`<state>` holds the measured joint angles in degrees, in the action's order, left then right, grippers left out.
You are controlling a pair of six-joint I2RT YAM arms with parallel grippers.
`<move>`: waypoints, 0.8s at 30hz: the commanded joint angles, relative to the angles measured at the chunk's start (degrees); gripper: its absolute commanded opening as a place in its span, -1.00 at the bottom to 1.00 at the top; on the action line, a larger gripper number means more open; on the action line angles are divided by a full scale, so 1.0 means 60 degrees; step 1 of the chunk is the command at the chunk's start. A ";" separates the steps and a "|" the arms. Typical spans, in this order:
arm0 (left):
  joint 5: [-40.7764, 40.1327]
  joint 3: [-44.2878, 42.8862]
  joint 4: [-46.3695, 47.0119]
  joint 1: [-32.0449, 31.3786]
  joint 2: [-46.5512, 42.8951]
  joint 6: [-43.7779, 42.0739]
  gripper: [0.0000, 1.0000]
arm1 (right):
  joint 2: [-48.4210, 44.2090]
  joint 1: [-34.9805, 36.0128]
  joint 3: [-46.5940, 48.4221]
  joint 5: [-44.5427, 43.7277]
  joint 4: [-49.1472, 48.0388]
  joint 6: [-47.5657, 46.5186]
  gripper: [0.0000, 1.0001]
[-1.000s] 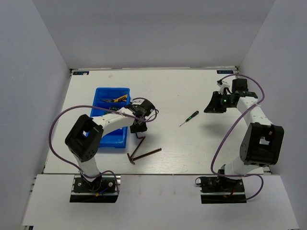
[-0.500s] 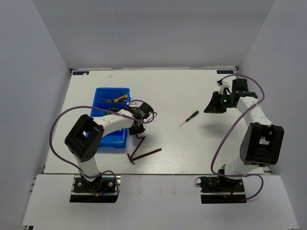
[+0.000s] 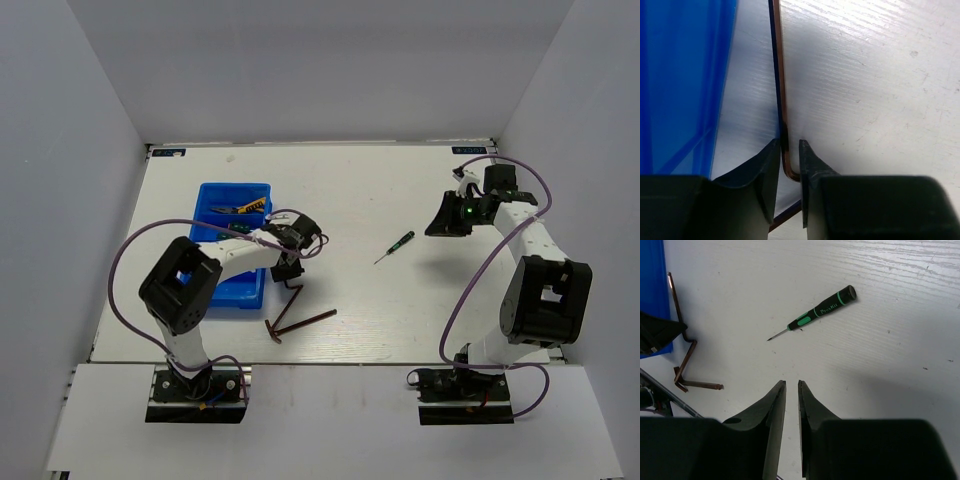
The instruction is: Sort the tools into containers
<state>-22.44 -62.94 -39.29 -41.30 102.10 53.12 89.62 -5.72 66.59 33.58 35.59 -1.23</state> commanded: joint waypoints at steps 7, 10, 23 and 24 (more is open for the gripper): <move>0.0209 0.0776 0.0396 0.0042 0.0151 0.0155 -0.71 | 0.0106 -0.0102 0.0152 0.0291 0.0000 0.0045 -0.55; 0.0414 0.0895 0.0645 0.0042 0.0151 0.0155 -0.92 | 0.0092 -0.0102 0.0137 0.0306 0.0001 0.0059 -0.55; 0.0019 -0.2648 -0.0205 -0.0060 0.0152 -0.1544 -1.00 | 0.0004 -0.0190 0.0152 0.0335 0.0030 0.0059 -0.26; 0.0120 -0.2781 -0.0292 -0.0060 0.0151 -0.1631 -1.00 | 0.0019 -0.0190 0.0152 0.0364 0.0030 0.0059 -0.26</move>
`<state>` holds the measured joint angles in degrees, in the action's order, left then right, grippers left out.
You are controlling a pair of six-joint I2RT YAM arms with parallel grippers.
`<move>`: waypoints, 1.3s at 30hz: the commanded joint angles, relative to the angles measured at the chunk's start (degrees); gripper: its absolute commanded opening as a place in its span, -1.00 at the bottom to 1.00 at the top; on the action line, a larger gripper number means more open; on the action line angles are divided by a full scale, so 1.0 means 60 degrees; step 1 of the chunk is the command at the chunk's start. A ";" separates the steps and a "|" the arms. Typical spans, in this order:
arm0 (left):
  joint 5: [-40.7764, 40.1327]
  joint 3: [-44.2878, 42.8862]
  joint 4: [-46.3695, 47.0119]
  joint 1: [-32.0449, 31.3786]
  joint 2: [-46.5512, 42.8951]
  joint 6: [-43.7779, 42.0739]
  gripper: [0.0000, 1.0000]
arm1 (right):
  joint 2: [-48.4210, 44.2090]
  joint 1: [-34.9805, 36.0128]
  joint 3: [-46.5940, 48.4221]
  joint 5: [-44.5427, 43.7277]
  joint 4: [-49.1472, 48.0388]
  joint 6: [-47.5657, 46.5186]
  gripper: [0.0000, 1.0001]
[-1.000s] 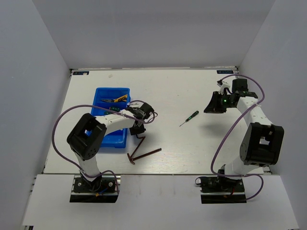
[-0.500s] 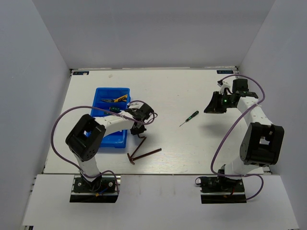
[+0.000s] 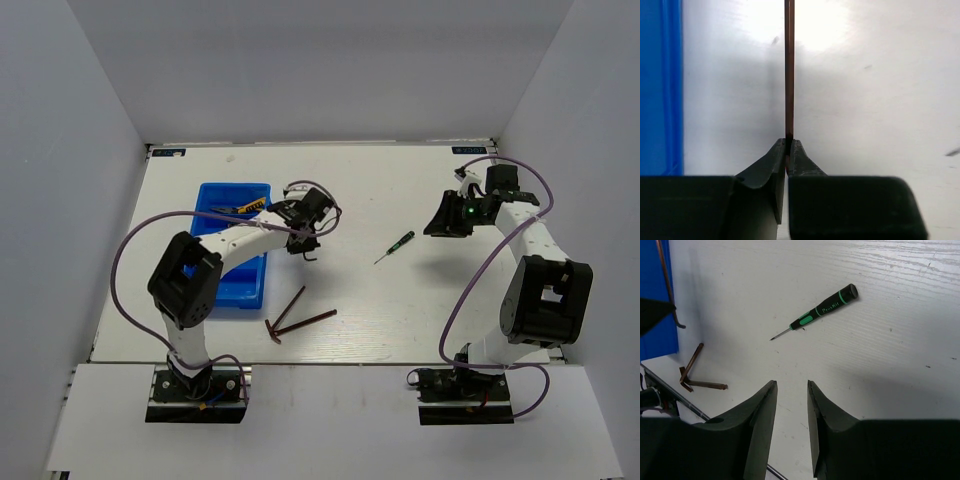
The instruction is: Sort the tools into containers
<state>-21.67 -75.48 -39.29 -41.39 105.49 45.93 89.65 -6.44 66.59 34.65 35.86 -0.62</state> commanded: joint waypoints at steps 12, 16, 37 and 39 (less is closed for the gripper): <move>-0.1745 -0.0167 -0.0776 0.0685 -0.3311 0.0970 -1.00 | 0.0059 -0.0114 0.0152 0.0245 0.0001 -0.0043 -0.26; -0.2350 0.0991 -0.0763 0.1372 -0.4937 0.2594 -1.00 | -0.0014 -0.0114 0.0138 0.0274 0.0000 -0.0014 -0.26; -0.1676 0.4348 0.1611 0.3586 -0.5235 0.4166 -1.00 | -0.0132 -0.0392 0.0123 0.0640 0.0015 0.0001 -0.26; -0.1676 0.4480 0.1713 0.3587 -0.5131 0.4166 -1.00 | -0.0088 -0.0407 0.0123 0.0655 0.0015 0.0001 -0.26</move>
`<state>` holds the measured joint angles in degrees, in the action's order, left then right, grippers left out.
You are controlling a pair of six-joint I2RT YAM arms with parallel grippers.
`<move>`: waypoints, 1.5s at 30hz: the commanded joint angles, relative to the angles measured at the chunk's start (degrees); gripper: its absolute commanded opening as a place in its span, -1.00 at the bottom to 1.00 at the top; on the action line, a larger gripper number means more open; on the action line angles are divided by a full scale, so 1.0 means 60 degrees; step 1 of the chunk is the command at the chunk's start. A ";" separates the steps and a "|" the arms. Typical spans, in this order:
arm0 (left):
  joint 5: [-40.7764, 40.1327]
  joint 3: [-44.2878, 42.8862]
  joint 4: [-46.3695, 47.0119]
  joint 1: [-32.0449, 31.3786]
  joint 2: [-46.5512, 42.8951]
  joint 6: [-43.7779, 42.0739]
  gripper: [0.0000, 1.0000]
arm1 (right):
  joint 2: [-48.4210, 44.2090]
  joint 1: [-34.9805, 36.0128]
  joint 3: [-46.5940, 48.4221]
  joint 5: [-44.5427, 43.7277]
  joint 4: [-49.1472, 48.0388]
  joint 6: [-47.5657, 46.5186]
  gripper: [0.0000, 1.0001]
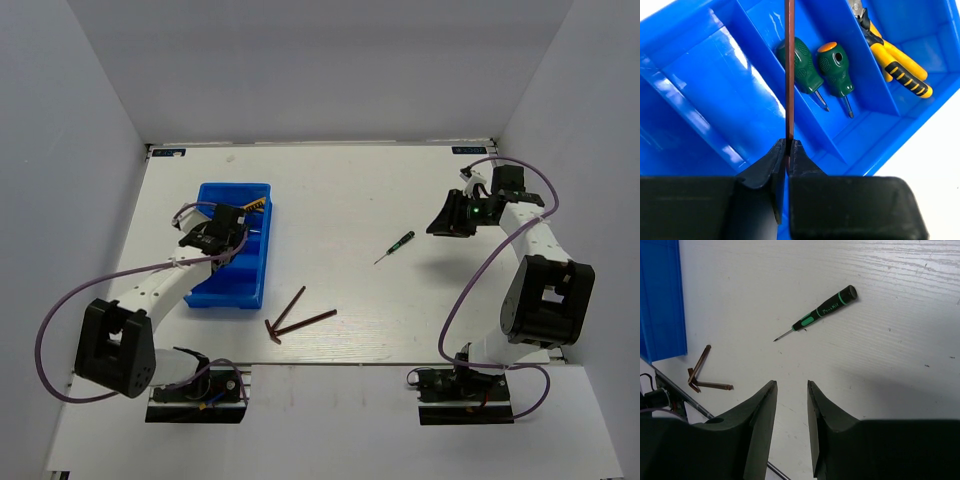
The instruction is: Sort the tools into containers
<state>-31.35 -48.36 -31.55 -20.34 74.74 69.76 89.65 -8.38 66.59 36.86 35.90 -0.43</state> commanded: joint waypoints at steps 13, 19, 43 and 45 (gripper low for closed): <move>0.0318 0.0355 0.0747 0.0255 0.0566 0.0195 -0.36 | -0.0015 -0.0185 0.0138 0.0463 0.0037 -0.0032 -0.23; 0.0522 0.0443 0.0747 0.0255 0.0113 0.0195 0.05 | -0.0044 -0.0214 0.0137 0.0477 0.0052 -0.0002 -0.23; 0.6839 -0.3279 -0.2286 -0.2615 0.3276 -1.2183 0.11 | 0.0132 0.0122 0.0547 0.0932 0.0843 -0.1072 -0.81; 0.6182 -0.3191 -0.2286 -0.2922 0.3160 -1.1979 0.14 | 0.0176 0.0166 0.0548 0.0931 0.0901 -0.1086 -0.85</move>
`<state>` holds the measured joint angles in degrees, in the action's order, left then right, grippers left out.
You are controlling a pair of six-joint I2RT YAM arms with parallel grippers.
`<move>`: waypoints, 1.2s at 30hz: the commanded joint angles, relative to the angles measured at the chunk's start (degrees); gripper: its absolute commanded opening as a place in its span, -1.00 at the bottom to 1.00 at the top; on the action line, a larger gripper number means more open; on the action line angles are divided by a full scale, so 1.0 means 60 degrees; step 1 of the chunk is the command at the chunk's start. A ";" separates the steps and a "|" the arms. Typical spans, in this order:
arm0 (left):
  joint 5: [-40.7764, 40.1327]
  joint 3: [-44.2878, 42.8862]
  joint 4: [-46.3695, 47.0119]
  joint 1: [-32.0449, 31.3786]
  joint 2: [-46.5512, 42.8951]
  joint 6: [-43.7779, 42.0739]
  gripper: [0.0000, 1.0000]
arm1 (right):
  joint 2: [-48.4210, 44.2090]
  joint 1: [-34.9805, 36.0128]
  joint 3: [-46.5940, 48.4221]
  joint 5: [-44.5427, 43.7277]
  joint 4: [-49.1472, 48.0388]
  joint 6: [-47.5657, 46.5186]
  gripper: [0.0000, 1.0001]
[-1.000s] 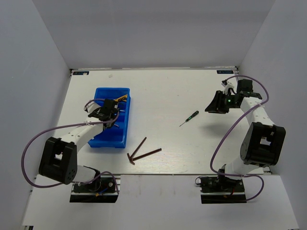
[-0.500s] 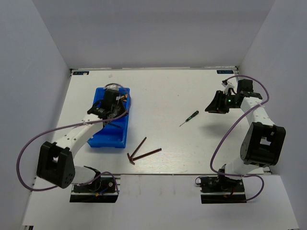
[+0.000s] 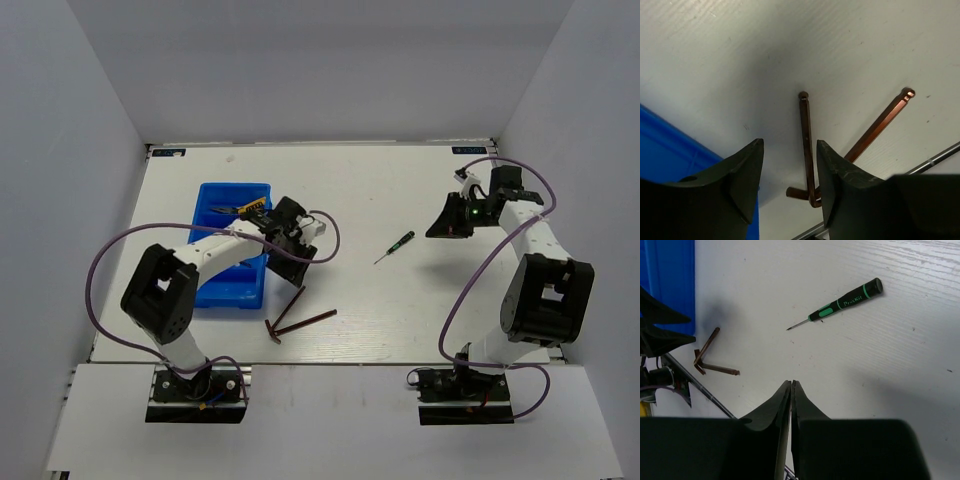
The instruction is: Sort the tools into containers
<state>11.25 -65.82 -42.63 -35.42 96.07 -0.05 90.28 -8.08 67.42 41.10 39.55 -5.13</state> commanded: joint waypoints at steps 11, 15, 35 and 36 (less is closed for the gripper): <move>-0.1303 0.0467 0.0190 -0.1025 -0.0222 0.0346 0.04 | 0.0246 0.0101 0.0438 0.0196 0.0278 -0.0201 -0.69; -0.1216 0.0643 0.0279 -0.1231 -0.0133 0.0536 -0.04 | 0.0261 0.0115 0.0424 0.0196 0.0278 -0.0171 -0.66; -0.2256 0.0921 0.0381 -0.1714 0.0877 0.1166 -0.80 | 0.0276 0.0072 0.0439 0.0254 0.0278 -0.0156 -0.63; -0.2255 0.0922 0.0382 -0.1714 0.0878 0.1166 -0.98 | 0.0247 0.0043 0.0453 0.0240 0.0278 -0.0142 -0.63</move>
<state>-1.69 -61.54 -41.56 -45.36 100.33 6.61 91.70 -7.42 67.83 41.15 40.56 -5.58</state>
